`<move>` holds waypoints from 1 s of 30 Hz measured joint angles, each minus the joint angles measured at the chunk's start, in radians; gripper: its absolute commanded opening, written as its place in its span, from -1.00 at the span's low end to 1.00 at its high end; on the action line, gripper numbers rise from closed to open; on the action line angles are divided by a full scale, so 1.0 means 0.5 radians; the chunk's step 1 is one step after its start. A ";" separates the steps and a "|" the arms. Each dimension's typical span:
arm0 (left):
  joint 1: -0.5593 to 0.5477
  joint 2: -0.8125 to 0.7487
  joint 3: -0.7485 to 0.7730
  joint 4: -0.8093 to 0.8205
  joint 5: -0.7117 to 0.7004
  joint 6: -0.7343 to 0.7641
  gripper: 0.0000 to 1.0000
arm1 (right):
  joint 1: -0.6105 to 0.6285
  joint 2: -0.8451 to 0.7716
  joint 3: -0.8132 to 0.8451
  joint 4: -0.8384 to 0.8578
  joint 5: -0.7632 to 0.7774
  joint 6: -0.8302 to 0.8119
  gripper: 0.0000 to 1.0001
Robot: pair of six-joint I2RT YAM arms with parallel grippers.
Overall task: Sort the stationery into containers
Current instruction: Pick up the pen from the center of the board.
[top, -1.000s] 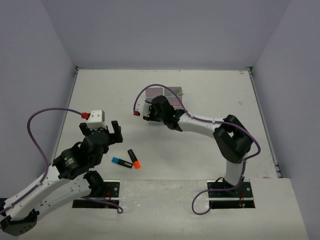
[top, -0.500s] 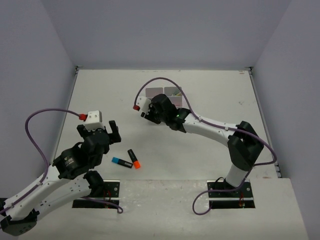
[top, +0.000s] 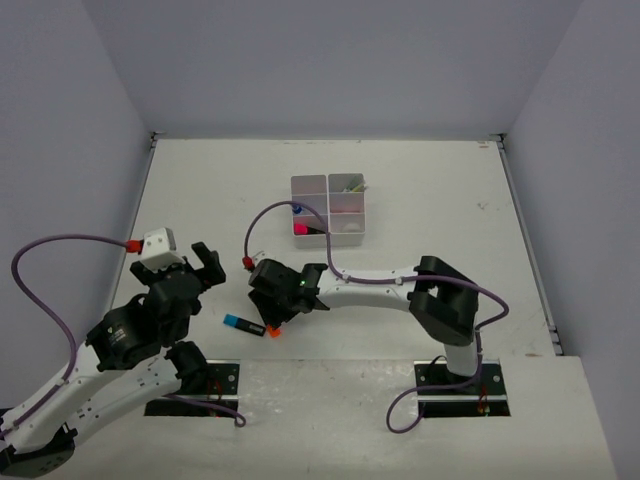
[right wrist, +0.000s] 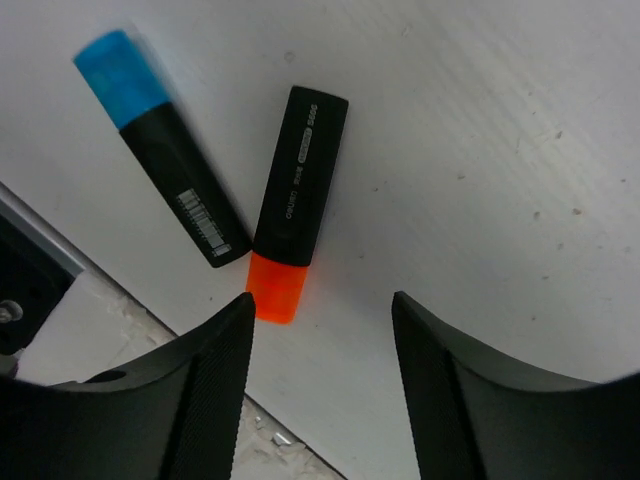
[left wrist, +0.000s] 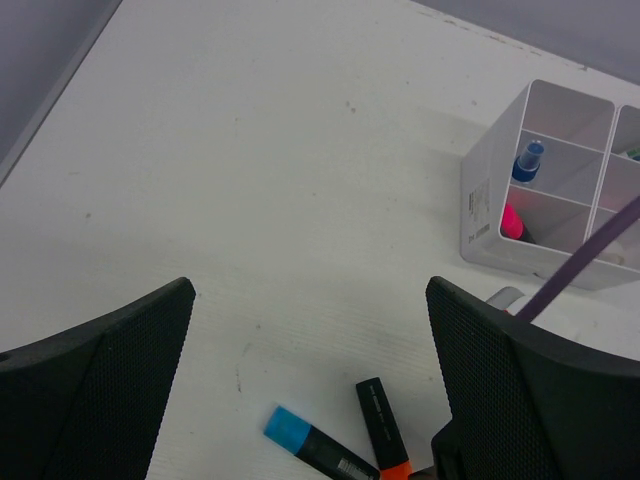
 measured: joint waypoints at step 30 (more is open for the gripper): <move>0.000 0.058 0.000 0.036 0.048 0.055 1.00 | 0.065 0.306 0.160 -0.089 0.059 0.224 -0.07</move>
